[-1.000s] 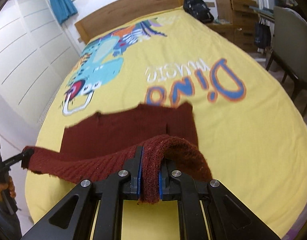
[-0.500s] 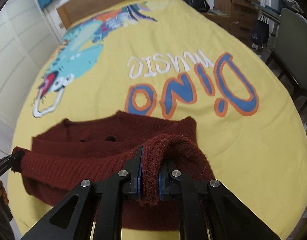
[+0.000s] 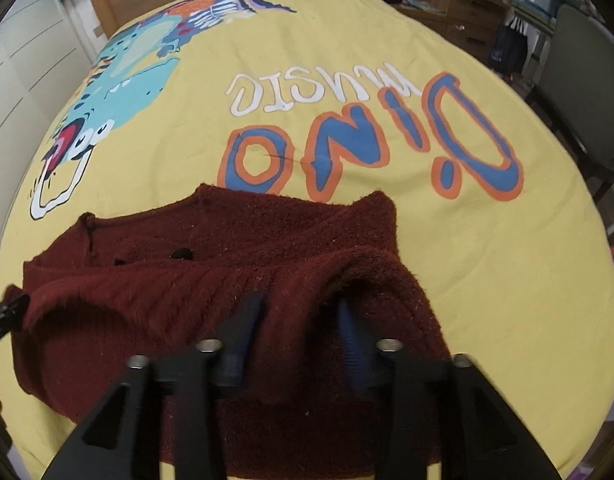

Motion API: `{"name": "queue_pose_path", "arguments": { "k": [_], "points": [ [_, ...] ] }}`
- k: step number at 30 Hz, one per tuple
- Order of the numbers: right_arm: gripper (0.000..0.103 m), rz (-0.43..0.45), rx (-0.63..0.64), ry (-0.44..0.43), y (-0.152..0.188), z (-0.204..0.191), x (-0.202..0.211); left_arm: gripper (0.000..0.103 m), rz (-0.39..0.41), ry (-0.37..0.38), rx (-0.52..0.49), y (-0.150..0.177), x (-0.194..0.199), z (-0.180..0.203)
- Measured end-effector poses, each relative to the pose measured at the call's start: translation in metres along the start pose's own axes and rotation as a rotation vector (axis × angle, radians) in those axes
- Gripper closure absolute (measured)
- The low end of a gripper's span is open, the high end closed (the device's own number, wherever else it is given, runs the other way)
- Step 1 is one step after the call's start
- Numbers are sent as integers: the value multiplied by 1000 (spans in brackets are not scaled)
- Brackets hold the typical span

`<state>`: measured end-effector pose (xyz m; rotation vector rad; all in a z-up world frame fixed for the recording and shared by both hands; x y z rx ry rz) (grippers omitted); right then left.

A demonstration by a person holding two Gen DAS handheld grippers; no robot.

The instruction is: Fold small clothes

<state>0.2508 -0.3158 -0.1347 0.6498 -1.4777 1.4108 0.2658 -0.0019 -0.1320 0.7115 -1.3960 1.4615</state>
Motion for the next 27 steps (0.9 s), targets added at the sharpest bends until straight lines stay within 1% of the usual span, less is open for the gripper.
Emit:
{"name": "queue_pose_path", "arguments": {
  "k": [2,3,4,5,6,9,11,13,14,17,19,22,27],
  "points": [
    [42,10,3,2,1,0,6,60,16,34,7,-1,6,2],
    [40,23,0,0,1,0,10,55,29,46,9,-2,11,3],
    [37,33,1,-4,2,0,14,41,41,42,8,-3,15,6],
    [28,41,3,-8,2,-1,18,26,57,32,4,-4,19,8],
    [24,51,5,-13,2,-3,23,22,75,35,-7,-5,24,11],
    [23,79,24,-26,4,-10,38,17,100,47,-43,-7,37,24],
    [20,96,40,-33,5,-15,47,5,114,53,-62,-8,43,31],
    [18,111,57,-44,9,-22,56,5,127,68,-72,-6,50,39],
    [15,117,65,-53,11,-27,60,4,131,77,-76,-6,53,42],
    [0,130,105,-80,22,-44,67,1,146,113,-80,-3,57,51],
    [0,130,132,-83,30,-55,66,1,146,132,-77,2,54,55],
    [0,118,175,-73,47,-73,56,1,126,125,-92,12,41,61],
    [0,85,231,-48,75,-93,28,1,61,124,-84,38,11,60]
  ]
}}
Point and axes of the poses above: each gripper's, at about its wrist camera, not at the fingertips, and x roughly against the way its jaws point, z to its right, y to its underside, the point moved 2 cm from there along -x, roughly the way its jaws point, and after that the axes turned 15 degrees about y, right-handed, at the moved point
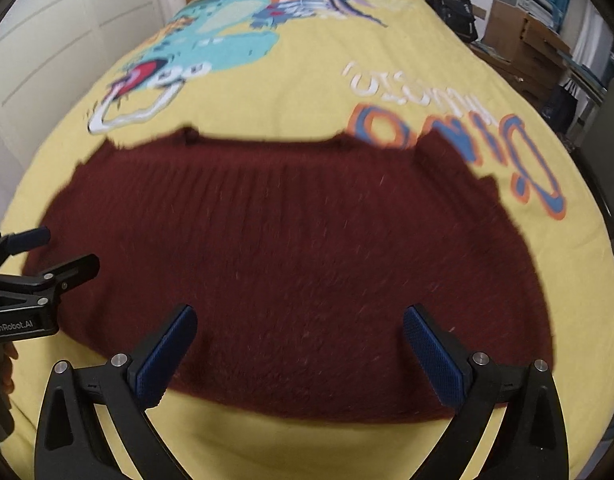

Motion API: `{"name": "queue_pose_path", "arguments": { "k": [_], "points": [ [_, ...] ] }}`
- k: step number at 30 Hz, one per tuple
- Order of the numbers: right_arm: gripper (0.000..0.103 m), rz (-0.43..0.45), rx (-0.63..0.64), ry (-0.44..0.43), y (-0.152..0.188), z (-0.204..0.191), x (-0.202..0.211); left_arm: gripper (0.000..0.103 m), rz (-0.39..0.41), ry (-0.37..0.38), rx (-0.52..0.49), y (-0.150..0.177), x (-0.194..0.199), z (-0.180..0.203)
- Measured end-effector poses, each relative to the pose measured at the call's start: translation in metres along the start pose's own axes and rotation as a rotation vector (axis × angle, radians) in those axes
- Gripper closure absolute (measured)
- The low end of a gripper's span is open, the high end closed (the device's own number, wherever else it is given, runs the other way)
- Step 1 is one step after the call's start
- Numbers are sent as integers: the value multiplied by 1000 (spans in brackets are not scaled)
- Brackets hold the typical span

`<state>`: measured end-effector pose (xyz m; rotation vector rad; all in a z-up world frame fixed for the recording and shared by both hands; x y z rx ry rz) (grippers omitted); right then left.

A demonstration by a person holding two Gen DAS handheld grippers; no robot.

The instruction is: Fold small clothes

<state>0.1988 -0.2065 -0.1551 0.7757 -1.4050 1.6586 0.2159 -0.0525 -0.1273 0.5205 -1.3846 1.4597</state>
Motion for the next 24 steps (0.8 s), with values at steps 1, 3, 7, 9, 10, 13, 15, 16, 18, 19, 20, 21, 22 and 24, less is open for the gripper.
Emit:
{"name": "queue_pose_path", "arguments": {
  "k": [1,3,7,9,10,13,15,16,18,19,20,21,22,24],
  "points": [
    [0,-11,2,5,5,-1,-6,1,-10,-4,1,4,-5,-1],
    [0,-22,0,17,12,3,-16,1,-40,-18,-3,15,-17,-5],
    [0,-11,-21,44,18,23,-23,1,-66,-75,-39,32,-28,-16],
    [0,-17,-43,61,20,39,-27,1,-54,-64,-27,36,-25,-25],
    [0,-23,-55,67,21,48,-28,1,-52,-61,-18,37,-24,-29],
    [0,-36,-93,62,27,68,-33,1,-42,-54,-9,40,-21,-41],
    [0,-28,-106,49,31,78,-34,1,-33,-49,-16,43,-20,-45],
    [0,-26,-111,45,33,80,-34,1,-30,-47,-17,43,-19,-46],
    [0,-28,-119,39,34,81,-36,1,-41,-32,-8,43,-19,-47],
    [0,-31,-122,39,34,81,-37,1,-43,-32,-6,42,-20,-46],
    [0,-34,-123,44,35,79,-38,1,-49,-33,-7,41,-20,-46],
    [0,-34,-125,48,36,79,-38,1,-55,-33,-6,41,-20,-45],
    [0,-34,-128,51,36,77,-38,1,-59,-31,-4,40,-21,-45],
    [0,-37,-129,56,35,76,-38,1,-68,-29,-4,39,-22,-46]
  ]
}}
Point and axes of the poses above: each gripper's, at about its wrist camera, not at the fingertips, and x roughly against the way its jaws point, z to its right, y to its underside, the point moved 2 cm from there along -x, roughly the way its jaws point, and after that the axes turned 15 degrees about y, right-handed, at the moved point
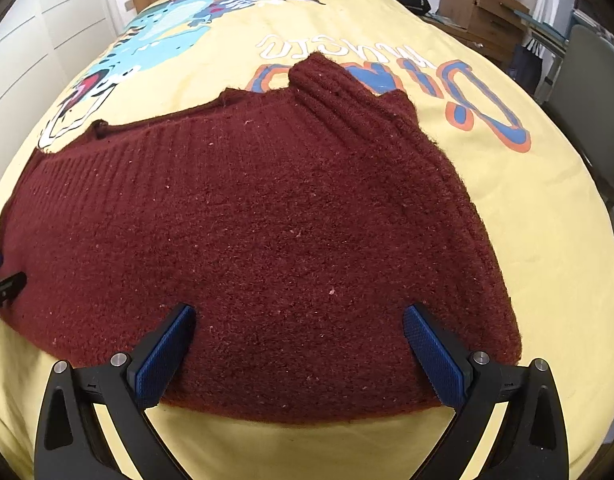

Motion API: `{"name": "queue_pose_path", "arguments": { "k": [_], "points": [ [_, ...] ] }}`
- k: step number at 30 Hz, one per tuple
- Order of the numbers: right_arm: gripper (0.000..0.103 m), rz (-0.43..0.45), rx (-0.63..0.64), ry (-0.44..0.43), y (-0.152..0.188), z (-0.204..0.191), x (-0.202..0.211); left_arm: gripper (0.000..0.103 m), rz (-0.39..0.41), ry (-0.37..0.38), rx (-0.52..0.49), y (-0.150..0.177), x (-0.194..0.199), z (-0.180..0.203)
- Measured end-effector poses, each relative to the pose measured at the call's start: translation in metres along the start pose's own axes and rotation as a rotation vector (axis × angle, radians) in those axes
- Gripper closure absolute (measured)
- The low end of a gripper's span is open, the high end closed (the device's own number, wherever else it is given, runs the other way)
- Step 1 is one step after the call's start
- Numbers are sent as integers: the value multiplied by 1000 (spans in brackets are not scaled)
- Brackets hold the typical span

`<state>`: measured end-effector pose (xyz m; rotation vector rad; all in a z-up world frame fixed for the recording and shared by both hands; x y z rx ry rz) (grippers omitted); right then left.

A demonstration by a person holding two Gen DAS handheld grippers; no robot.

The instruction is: Fold small clothes

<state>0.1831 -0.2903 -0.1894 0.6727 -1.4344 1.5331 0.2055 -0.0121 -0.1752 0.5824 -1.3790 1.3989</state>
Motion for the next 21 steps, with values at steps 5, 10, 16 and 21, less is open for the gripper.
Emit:
{"name": "queue_pose_path", "arguments": {
  "k": [5,10,16,21],
  "points": [
    [0,3,11,13,-2,-4,16,1,-15,-4,-3,-3,0,1],
    [0,30,43,15,5,-7,45,1,8,19,14,0,14,2],
    [0,49,46,4,14,-6,73,1,38,51,28,2,45,-3],
    [0,47,36,-3,28,-2,86,1,48,99,118,-1,68,-34]
  ]
}}
Point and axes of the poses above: each gripper's, at about its wrist camera, not at the fingertips, and x roughly against the way its jaws point, z to its right, y to its underside, the point moved 2 cm from there along -x, roughly the way its jaws point, and after that the axes turned 15 degrees about y, right-handed, at the moved point
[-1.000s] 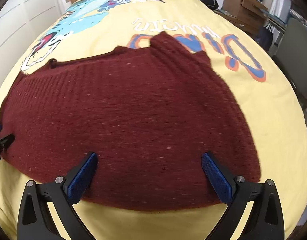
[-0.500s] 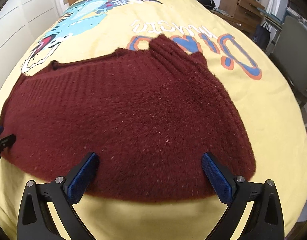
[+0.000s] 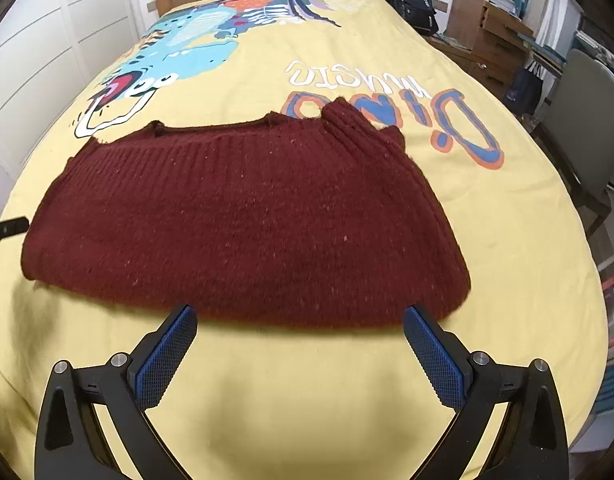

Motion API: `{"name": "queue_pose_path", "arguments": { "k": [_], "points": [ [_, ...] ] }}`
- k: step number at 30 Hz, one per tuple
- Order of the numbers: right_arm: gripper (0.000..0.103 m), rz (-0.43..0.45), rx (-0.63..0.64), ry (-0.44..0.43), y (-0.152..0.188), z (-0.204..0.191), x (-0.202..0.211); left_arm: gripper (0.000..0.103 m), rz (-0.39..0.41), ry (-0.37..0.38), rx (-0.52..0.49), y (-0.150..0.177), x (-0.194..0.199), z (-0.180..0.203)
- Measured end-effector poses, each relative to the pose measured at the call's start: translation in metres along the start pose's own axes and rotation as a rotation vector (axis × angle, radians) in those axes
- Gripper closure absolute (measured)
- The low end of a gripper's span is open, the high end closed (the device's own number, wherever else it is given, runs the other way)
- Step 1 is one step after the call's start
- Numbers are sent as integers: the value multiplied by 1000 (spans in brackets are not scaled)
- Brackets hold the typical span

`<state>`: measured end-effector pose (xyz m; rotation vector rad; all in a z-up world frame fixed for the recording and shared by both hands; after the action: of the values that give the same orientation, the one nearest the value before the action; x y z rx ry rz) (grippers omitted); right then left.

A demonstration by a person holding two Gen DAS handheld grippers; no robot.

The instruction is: Fold small clothes

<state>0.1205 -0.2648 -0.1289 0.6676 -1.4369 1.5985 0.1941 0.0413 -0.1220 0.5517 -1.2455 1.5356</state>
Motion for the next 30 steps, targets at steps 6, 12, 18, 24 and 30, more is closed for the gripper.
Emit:
{"name": "queue_pose_path", "arguments": {
  "k": [6,12,18,24,30],
  "points": [
    [0,-32,-35,15,20,9,2,1,-13,49,156,-5,0,-44],
    [0,-77,-34,45,36,17,-5,1,-34,95,215,-7,-22,-58],
    [0,-88,-52,61,39,26,-7,1,-102,129,235,-2,-54,-58],
    [0,-77,-70,55,37,31,-2,44,-103,163,198,-1,-53,-50],
    [0,-66,-86,41,32,35,5,77,-119,159,160,-9,-35,-28]
  ]
}}
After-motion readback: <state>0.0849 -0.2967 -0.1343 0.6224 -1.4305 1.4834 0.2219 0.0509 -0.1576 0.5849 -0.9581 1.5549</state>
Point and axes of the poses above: each gripper's, at about its wrist camera, not at the fingertips, and x roughly against the way its jaws point, z to its right, y to its underside, the point moved 2 cm from there along -x, roughly the way its jaws point, and after that the axes turned 15 degrees about y, right-handed, at the moved point
